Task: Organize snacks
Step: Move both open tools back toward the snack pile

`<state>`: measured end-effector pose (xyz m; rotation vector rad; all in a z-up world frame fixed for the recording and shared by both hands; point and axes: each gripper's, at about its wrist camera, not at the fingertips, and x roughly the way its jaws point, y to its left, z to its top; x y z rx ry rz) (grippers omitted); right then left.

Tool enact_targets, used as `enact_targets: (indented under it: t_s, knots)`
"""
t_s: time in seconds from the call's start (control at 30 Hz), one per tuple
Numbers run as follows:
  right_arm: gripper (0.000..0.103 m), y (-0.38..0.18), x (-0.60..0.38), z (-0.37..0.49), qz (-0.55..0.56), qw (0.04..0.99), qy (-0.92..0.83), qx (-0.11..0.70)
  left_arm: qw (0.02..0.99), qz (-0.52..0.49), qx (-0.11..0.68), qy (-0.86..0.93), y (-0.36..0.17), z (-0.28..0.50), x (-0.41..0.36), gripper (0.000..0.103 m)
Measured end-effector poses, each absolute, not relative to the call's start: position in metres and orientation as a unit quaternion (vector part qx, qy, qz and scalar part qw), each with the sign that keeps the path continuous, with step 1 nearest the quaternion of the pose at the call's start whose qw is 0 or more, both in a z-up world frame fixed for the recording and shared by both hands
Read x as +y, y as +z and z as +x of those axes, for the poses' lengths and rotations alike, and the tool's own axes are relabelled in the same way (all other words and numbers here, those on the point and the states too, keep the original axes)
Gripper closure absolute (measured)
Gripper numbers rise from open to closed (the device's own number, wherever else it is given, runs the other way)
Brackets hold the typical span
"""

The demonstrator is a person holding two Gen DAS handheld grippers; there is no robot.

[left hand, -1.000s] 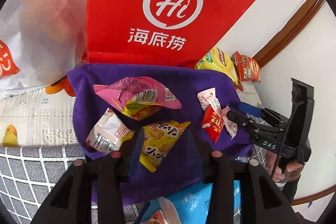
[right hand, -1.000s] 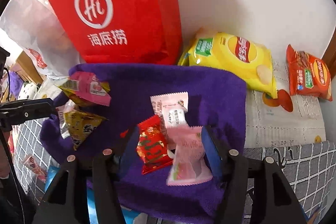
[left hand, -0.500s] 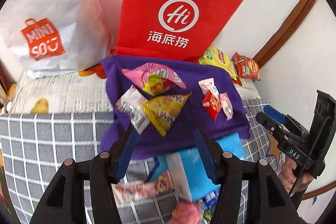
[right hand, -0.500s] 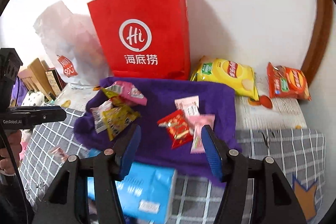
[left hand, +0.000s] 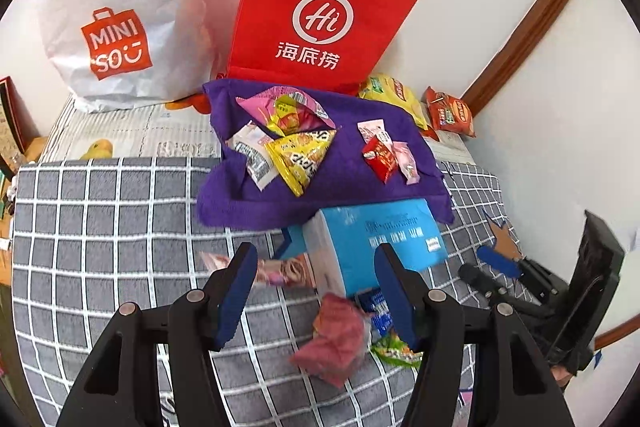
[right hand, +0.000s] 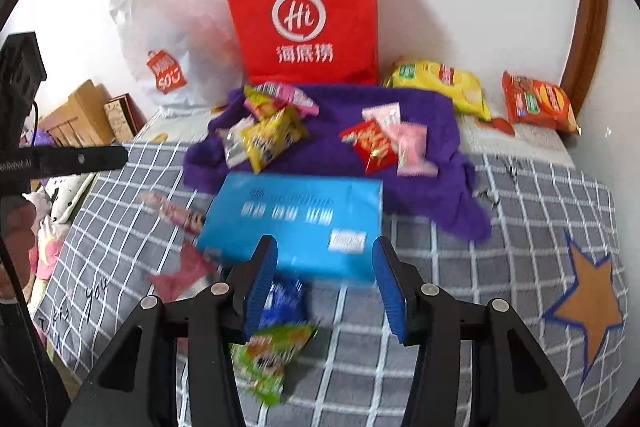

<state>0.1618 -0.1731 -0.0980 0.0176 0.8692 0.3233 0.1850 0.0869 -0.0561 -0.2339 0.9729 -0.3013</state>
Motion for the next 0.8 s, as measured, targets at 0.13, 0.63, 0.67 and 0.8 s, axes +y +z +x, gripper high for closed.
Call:
enact_targets:
  t_s: [0.13, 0.63, 0.67, 0.8]
  knots:
    - [0.050, -0.107, -0.171, 0.146, 0.014, 0.890, 0.158, 0.428, 0.867, -0.111, 0.463, -0.148, -0.060, 0.169, 0.087, 0.043]
    - [0.046, -0.138, -0.158, 0.114, 0.056, 0.882, 0.155, 0.442, 0.858, -0.124, 0.477, -0.142, -0.082, 0.140, 0.107, 0.043]
    - [0.046, -0.140, -0.156, 0.113, 0.053, 0.882, 0.155, 0.443, 0.858, -0.125, 0.478, -0.143, -0.083, 0.139, 0.108, 0.043]
    - [0.040, -0.148, -0.150, 0.112, 0.053, 0.878, 0.155, 0.450, 0.854, -0.126, 0.484, -0.144, -0.089, 0.137, 0.111, 0.043]
